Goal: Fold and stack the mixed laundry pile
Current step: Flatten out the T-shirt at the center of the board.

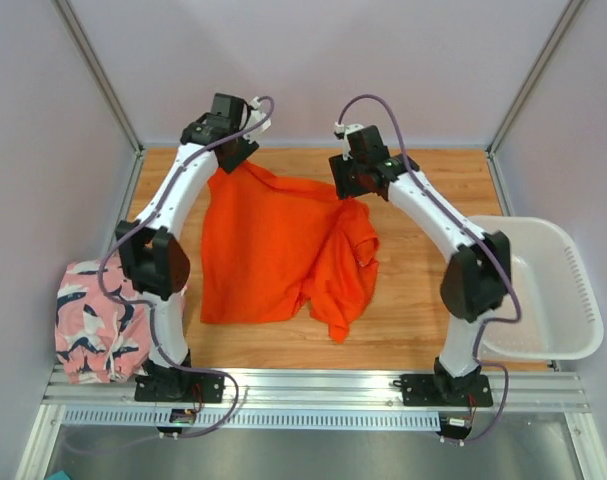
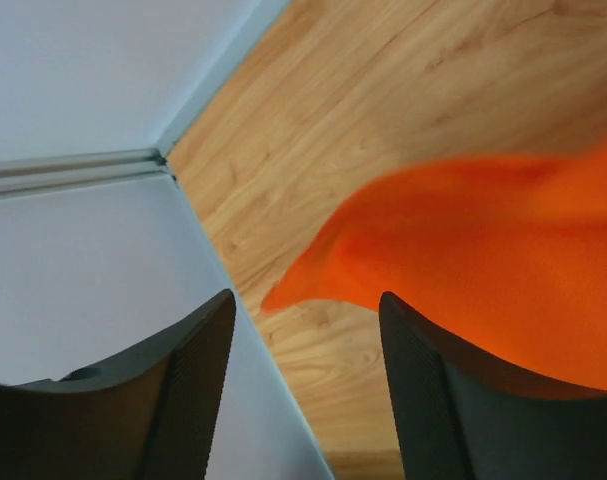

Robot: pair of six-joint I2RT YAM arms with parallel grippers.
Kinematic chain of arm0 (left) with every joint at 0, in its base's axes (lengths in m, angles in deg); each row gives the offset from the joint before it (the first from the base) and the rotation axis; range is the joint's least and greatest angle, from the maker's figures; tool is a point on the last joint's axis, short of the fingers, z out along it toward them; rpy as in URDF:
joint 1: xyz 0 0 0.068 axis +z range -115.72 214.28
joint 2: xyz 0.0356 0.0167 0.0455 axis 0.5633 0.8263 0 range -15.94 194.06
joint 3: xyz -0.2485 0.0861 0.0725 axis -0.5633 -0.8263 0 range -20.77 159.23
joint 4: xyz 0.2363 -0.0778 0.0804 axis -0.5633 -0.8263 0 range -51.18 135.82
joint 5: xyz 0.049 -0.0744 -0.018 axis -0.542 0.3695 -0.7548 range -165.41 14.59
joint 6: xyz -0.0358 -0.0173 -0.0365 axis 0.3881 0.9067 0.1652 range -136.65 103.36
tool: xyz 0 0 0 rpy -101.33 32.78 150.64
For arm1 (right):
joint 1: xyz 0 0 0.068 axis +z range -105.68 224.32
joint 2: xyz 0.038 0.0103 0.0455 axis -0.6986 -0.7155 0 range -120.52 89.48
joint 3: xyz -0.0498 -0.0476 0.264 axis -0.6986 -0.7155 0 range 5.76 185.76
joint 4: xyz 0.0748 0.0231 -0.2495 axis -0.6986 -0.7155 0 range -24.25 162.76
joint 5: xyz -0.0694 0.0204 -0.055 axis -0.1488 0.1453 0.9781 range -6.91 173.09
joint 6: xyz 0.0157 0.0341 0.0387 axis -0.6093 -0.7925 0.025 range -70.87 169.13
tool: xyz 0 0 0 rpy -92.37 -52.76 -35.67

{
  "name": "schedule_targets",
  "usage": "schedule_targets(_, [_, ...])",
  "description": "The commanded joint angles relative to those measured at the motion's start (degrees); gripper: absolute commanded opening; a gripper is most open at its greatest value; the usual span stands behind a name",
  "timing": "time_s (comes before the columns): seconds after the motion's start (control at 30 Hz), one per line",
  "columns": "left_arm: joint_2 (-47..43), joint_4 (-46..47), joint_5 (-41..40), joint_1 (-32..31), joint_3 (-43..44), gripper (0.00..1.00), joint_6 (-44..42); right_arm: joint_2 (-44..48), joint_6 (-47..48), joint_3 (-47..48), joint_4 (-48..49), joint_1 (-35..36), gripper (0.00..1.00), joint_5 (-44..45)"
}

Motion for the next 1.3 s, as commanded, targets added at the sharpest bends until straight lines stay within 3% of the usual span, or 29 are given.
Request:
schedule_targets(0.0, [8.18, 5.70, -10.14, 0.38, 8.07, 0.70, 0.74, -12.65, -7.45, 15.42, -1.88, -3.15, 0.57, 7.41])
schedule_targets(0.1, [11.64, -3.57, -3.42, 0.56, 14.15, 0.77, 5.72, -14.82, -14.75, 22.25, -9.73, -3.69, 0.60, 12.60])
schedule_targets(0.17, [4.28, -3.80, 7.70, 0.56, 6.90, 0.81, 7.85, -8.87, -18.02, 16.75, -9.58, -3.25, 0.62, 14.36])
schedule_targets(0.2, [0.60, -3.10, 12.04, 0.56, 2.60, 0.81, 7.33, -6.23, -21.52, 9.33, -9.14, -3.25, 0.63, 14.98])
schedule_targets(0.23, [-7.01, -2.48, 16.17, 0.64, -6.32, 0.81, 6.46, -0.03, -23.56, 5.51, -8.88, -2.99, 0.62, 16.12])
schedule_targets(0.27, [-10.92, -2.30, 23.78, 0.47, -10.67, 0.80, 4.97, 3.08, -24.97, 0.43, -8.53, -2.64, 0.62, 16.65])
schedule_targets(0.37, [-23.47, -7.37, 32.80, -0.14, -25.71, 0.77, -3.63, 14.25, -30.77, -16.72, -7.73, 0.78, 0.59, 17.80])
schedule_targets(0.53, [-36.42, -6.18, 25.29, -1.99, -53.35, 0.75, -15.41, 25.69, -39.74, -35.55, -8.26, 2.11, 0.42, 11.14])
schedule_targets(0.63, [-38.11, -0.56, 16.67, -2.08, -63.76, 0.76, -19.12, 28.68, -42.82, -43.73, -6.42, 2.03, 0.37, 7.79])
schedule_targets(0.77, [-37.59, 11.55, 10.42, -2.08, -70.82, 0.78, -22.73, 27.20, -45.55, -51.12, 1.82, 2.11, 0.41, 2.07])
schedule_targets(0.9, [-34.34, 17.12, 9.80, -2.08, -73.46, 0.79, -22.38, 23.78, -47.21, -53.58, 8.87, 2.11, 0.46, -3.80])
schedule_targets(1.03, [-30.22, 21.16, 8.14, -2.08, -77.15, 0.76, -22.55, 20.35, -48.97, -55.87, 12.65, 2.03, 0.46, -4.61])
schedule_targets(1.13, [-27.05, 24.85, 7.25, -2.08, -78.57, 0.69, -21.94, 16.84, -49.68, -56.84, 13.63, 1.94, 0.39, -3.56])
schedule_targets(1.2, [-25.29, 25.73, 7.51, -2.08, -78.39, 0.57, -20.80, 15.86, -49.77, -57.10, 14.24, 1.85, 0.29, -2.86])
schedule_targets(1.23, [-24.85, 26.17, 7.95, -2.17, -78.22, 0.48, -20.36, 15.86, -49.94, -57.28, 14.85, 1.33, 0.24, -3.03])
schedule_targets(1.27, [-24.41, 26.44, 8.13, -2.08, -78.22, 0.31, -20.10, 16.03, -50.03, -57.28, 15.03, 0.97, 0.12, -3.21])
